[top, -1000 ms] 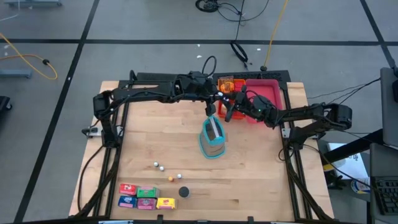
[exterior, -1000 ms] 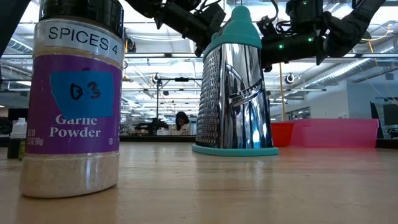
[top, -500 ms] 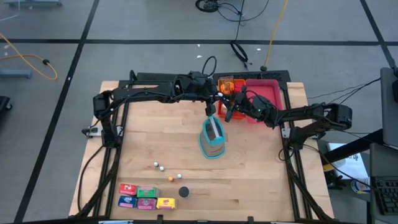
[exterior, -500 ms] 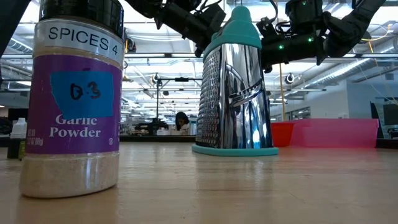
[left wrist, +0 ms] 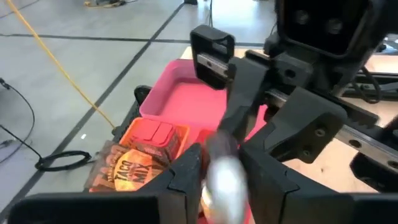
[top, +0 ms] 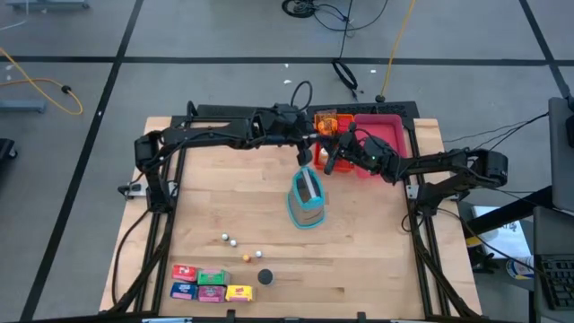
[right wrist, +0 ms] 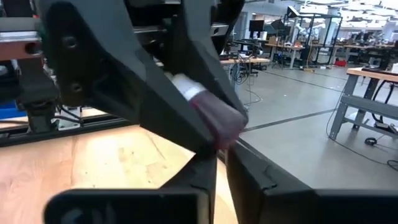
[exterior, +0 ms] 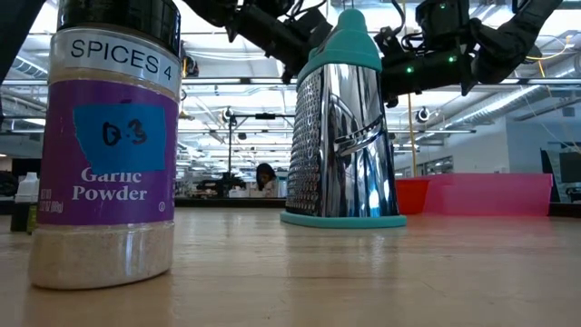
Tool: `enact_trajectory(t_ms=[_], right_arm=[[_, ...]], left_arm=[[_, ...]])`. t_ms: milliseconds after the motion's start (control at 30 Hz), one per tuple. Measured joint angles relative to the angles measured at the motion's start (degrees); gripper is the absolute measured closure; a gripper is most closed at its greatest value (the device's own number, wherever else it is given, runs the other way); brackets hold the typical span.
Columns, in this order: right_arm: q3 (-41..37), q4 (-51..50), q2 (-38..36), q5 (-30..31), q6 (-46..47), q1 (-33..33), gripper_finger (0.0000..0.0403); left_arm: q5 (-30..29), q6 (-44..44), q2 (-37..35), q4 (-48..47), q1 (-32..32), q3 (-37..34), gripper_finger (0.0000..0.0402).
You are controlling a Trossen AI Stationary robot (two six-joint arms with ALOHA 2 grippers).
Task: Pick & Place Kitchen Items
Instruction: Put the small orange food coloring bottle into the red bin
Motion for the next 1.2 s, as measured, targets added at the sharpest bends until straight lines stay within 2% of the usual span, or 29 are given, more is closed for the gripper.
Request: enact_trajectory(t_ms=[100,300,567,833,1000,1100,1200], right_arm=[[0.00,-0.27,-0.01,-0.21,-0.05,-0.47,0.0402],[0.00,-0.47,-0.04,-0.19,-0.19,-0.81,0.0402],[-0.04,-2.57,-0.45,-0.18,-0.71,-1.12,0.0403],[-0.11,-9.88,-4.86,-0.17,-1.26,-1.51,0.0400],[-0.11,-14.98,-8.56,-0.16,-1.24,-1.49,0.0399],[-0.11,-18.71,-9.98,-0.22,0.07,-1.49,0.0399],[-0.13,-21.92,-10.69,-0.32,0.39,-1.36,0.0399]], left_arm=[[-0.60,0.19,-0.12,-0.25,0.00,0.00,0.0269],[-0.50,0.75,-0.17,-0.47,-0.02,-0.02,0.0245],[-1.57,4.16,-1.94,-4.39,-0.02,-0.09,0.0249],[-12.58,9.15,-12.34,-26.88,0.49,-0.09,0.0249],[-12.41,6.26,-17.46,-42.49,0.49,0.00,0.0249],[-10.36,2.51,-18.75,-51.11,0.37,0.00,0.0249],[-8.54,1.51,-18.75,-56.00,-0.31,-0.53,0.0250]])
